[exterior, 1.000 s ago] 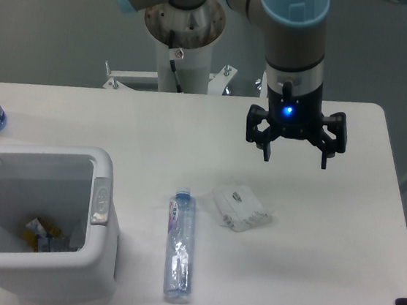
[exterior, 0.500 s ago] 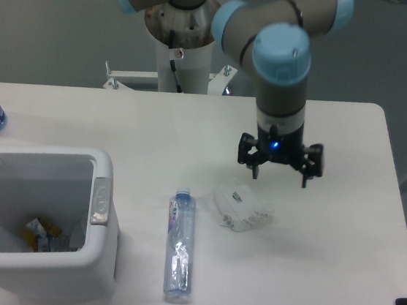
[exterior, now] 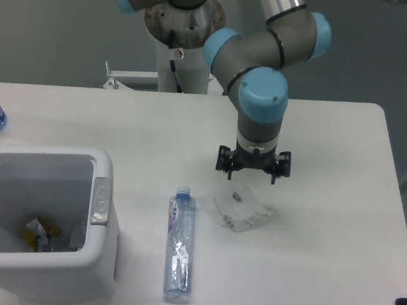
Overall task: Place the trash in the trash can
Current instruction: 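Lower the gripper onto the wrapper and close to grasp it, then lift the wrapper and carry it over the white trash bin, then open the gripper to drop the wrapper into the bin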
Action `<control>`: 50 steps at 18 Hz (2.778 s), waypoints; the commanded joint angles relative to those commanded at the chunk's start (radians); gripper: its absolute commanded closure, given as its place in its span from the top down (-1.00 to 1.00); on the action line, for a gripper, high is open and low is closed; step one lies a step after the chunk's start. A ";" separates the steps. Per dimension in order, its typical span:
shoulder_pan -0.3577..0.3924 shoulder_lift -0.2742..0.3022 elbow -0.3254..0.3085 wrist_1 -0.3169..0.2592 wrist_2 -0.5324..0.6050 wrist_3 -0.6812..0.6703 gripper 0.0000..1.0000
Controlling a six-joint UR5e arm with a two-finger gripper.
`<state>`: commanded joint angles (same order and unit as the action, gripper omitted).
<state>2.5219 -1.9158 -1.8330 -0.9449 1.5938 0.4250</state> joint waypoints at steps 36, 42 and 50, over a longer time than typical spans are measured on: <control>-0.069 0.188 0.454 -0.002 -0.540 -0.370 -1.00; -0.259 0.204 0.426 -0.002 -0.537 -0.376 -1.00; -0.354 0.202 0.376 0.005 -0.528 -0.353 0.72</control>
<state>2.1675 -1.7135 -1.4573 -0.9403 1.0661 0.0720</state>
